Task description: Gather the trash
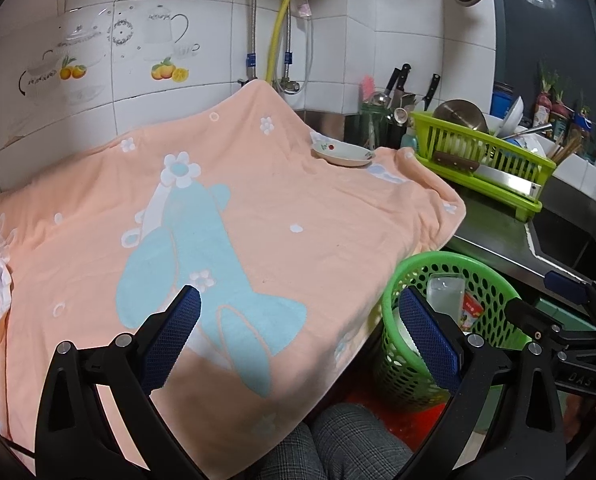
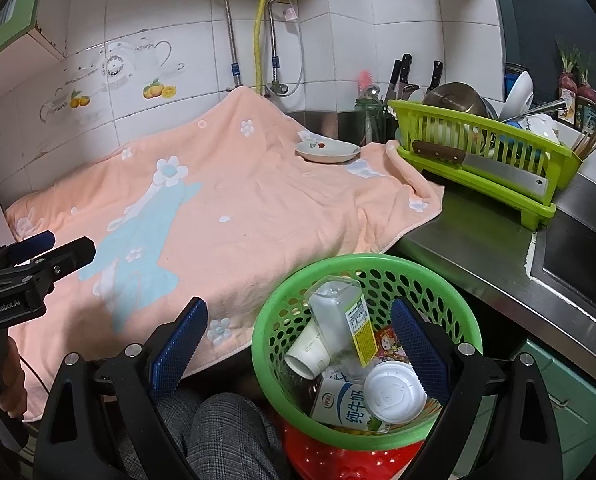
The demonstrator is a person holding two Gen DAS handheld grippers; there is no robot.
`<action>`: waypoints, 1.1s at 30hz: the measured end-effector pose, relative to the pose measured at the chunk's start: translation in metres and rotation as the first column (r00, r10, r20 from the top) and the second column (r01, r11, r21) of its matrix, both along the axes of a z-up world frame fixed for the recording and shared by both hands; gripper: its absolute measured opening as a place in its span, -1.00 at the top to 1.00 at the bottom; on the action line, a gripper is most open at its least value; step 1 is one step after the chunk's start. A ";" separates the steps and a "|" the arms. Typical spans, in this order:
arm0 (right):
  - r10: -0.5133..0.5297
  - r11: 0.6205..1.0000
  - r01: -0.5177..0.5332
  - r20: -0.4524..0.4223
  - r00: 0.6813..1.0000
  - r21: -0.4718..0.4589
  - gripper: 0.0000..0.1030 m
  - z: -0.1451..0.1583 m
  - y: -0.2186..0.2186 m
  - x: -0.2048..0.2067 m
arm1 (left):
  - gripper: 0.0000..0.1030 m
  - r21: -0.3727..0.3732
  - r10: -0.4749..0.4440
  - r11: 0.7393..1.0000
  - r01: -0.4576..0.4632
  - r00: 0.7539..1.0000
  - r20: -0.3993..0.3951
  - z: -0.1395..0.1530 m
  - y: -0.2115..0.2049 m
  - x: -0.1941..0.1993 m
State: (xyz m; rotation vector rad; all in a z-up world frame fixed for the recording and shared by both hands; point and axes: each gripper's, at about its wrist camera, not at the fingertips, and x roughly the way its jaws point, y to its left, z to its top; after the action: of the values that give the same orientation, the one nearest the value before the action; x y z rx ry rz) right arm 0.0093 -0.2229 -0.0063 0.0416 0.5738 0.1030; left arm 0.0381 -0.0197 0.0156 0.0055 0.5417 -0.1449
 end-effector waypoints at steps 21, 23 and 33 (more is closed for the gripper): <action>0.001 1.000 -0.001 0.000 1.000 0.002 -0.74 0.001 -0.001 -0.001 | -0.90 0.004 -0.001 1.000 0.001 1.000 0.003 0.002 -0.002 -0.002; 0.001 1.000 -0.001 0.002 1.000 0.001 -0.74 0.001 -0.001 -0.001 | -0.90 0.004 0.000 1.000 0.000 1.000 0.004 0.003 -0.002 -0.002; 0.003 1.000 -0.003 0.001 1.000 0.001 -0.74 0.002 0.000 -0.001 | -0.90 0.003 0.000 1.000 0.000 1.000 0.003 0.003 -0.002 -0.002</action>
State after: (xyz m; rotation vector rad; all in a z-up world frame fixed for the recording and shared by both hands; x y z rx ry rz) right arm 0.0086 -0.2227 -0.0042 0.0420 0.5729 0.1067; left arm 0.0362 -0.0212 0.0186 0.0092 0.5387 -0.1444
